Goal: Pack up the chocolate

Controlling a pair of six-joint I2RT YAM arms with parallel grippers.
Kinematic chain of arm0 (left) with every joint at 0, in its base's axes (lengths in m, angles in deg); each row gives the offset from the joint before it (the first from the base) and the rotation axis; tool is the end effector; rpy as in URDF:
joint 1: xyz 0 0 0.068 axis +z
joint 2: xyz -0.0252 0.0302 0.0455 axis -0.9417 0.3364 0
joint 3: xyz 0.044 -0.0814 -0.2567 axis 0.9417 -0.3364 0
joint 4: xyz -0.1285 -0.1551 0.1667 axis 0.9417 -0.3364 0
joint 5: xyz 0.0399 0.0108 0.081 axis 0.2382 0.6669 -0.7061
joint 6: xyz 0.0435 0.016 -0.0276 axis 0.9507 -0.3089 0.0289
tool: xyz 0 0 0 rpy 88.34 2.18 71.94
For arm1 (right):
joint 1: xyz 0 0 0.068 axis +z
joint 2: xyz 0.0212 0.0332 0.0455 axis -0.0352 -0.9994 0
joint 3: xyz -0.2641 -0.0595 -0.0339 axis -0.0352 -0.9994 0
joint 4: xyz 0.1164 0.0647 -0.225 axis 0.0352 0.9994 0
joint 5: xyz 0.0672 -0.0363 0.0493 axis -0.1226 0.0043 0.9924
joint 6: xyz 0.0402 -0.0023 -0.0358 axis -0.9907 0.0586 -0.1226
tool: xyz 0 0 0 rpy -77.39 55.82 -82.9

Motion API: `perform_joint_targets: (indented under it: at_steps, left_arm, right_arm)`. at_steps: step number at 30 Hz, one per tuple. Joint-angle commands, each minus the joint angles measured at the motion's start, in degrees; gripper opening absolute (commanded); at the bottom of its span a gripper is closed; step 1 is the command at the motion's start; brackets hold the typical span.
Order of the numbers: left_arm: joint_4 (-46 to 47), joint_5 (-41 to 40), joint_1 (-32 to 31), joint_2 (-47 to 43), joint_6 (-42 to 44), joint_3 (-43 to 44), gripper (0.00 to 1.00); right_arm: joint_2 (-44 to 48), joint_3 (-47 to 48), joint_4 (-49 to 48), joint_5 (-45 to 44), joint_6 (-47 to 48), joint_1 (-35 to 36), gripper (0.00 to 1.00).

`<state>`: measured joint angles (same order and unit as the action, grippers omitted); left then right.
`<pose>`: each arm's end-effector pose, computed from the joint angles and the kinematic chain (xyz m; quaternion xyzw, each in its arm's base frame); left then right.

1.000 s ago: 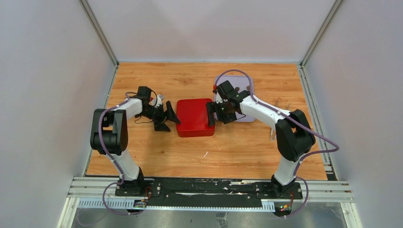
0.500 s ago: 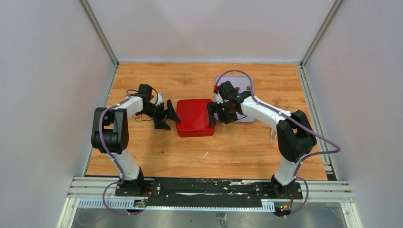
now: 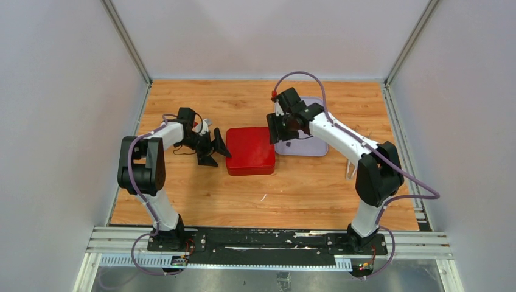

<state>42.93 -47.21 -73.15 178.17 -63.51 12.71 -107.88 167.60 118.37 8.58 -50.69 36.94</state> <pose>0.3191 -0.0388 0.1595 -0.1081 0.9272 -0.3573 0.0302 0.3155 0.2257 0.2726 -0.1674 0.9278 0.1971 0.2691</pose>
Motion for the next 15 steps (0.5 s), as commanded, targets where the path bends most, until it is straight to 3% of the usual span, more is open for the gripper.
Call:
perform_joint_targets:
  at_steps: [1, 2, 5, 15]
  left_arm:
    - [-1.4, -1.1, -0.4, 1.0, 1.3, 1.2, 0.83]
    - [-1.4, -1.1, -0.4, 1.0, 1.4, 1.3, 0.83]
    - [-1.9, -1.0, -0.4, 1.0, 1.5, 1.8, 0.83]
    - [-3.0, -1.3, -0.4, 0.7, 2.0, 2.4, 0.83]
  right_arm:
    - [-3.8, 6.8, 1.4, -2.2, 1.4, -1.4, 0.40]
    - [-4.8, 8.2, 1.3, -2.6, 1.5, -1.5, 0.25]
    - [-8.8, 12.5, 1.5, -3.8, 2.4, -1.5, 0.00]
    - [-18.6, 24.9, 5.5, -5.6, 4.3, -2.6, 0.00]
